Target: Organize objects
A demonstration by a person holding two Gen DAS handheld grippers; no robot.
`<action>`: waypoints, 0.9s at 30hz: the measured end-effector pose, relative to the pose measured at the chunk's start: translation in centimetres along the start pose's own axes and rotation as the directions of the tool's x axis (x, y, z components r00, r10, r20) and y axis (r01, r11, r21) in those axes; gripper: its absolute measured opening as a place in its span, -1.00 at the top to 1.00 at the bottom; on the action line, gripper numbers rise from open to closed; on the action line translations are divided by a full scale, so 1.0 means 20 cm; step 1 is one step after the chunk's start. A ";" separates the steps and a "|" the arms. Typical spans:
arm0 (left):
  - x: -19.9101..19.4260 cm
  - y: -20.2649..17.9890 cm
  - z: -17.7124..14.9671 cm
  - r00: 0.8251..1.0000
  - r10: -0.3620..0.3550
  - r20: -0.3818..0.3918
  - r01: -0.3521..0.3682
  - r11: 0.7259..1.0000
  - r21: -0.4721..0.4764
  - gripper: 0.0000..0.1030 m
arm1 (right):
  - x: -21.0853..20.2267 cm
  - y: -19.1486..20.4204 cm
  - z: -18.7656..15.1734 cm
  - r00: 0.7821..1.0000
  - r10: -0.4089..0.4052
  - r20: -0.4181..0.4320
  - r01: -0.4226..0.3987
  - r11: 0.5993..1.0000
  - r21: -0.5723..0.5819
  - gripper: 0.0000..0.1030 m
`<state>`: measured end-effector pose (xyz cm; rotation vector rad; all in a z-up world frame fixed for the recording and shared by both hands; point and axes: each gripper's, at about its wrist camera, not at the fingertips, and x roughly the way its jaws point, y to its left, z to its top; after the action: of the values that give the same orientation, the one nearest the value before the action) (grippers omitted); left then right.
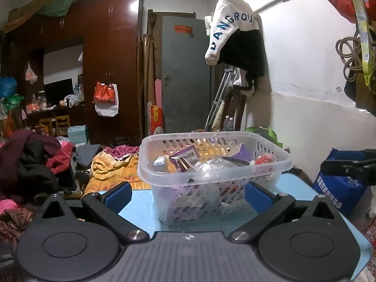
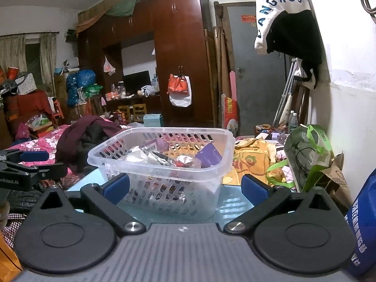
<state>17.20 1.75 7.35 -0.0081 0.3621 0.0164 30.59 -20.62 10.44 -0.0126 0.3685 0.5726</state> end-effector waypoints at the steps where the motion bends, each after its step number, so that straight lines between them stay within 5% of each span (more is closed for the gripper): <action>1: 0.00 -0.01 0.00 1.000 0.002 0.000 -0.002 1.000 0.000 -1.00 | 0.00 0.00 0.00 1.000 0.001 0.000 -0.001 1.000 -0.001 -1.00; 27: 0.01 -0.05 -0.02 1.000 -0.004 -0.017 0.005 1.000 0.019 -1.00 | -0.01 -0.02 -0.01 1.000 0.007 -0.012 -0.007 1.000 0.001 -1.00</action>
<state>17.31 0.75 6.78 0.0101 0.3796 0.0082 30.55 -21.01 10.35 -0.0138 0.3808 0.5796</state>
